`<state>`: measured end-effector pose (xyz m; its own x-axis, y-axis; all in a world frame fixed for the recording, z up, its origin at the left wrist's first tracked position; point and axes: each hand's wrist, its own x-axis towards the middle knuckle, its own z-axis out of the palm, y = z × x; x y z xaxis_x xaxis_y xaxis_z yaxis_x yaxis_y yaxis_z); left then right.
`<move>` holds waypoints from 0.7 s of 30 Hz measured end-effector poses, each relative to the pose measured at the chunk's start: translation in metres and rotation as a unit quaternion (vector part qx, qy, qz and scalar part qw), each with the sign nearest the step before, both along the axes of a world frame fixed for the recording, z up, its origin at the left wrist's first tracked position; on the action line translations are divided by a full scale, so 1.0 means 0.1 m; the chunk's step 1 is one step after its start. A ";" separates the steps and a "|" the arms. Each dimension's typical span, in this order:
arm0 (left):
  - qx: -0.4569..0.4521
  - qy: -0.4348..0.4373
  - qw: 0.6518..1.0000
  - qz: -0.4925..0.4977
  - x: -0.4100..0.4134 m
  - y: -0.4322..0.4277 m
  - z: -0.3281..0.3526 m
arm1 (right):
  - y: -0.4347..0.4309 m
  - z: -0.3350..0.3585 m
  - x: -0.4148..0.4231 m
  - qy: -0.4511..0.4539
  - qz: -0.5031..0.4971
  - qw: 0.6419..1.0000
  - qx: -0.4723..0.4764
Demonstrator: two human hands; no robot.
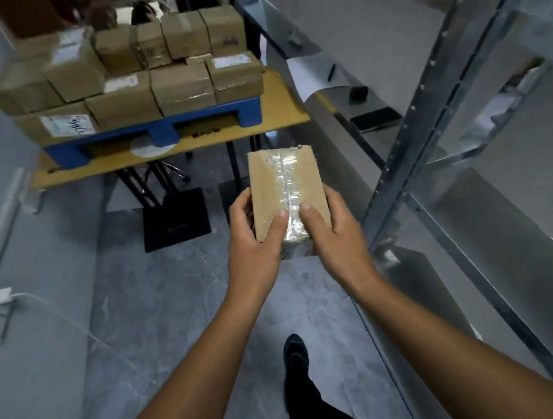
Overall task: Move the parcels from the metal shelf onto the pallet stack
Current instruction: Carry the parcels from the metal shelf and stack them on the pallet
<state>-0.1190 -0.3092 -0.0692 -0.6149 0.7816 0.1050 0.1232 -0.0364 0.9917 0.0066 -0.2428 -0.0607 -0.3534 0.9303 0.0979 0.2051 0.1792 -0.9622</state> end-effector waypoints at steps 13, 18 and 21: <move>0.004 0.037 0.996 0.078 -1.16 1.80 0.44 | 2.00 0.29 -1.33 0.040 0.066 0.997 -0.014; 0.011 0.025 0.994 0.107 -1.48 2.07 0.47 | 2.33 0.34 -1.71 0.035 0.097 0.995 -0.013; 0.011 0.020 0.992 0.125 -1.73 2.19 0.47 | 2.46 0.36 -1.99 0.045 0.113 0.992 -0.016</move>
<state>-0.2916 -0.0904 -0.0218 -0.7841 0.6026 0.1486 0.1710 -0.0204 0.9851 -0.1920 0.0037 -0.0249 -0.5450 0.8311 0.1105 0.0759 0.1801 -0.9807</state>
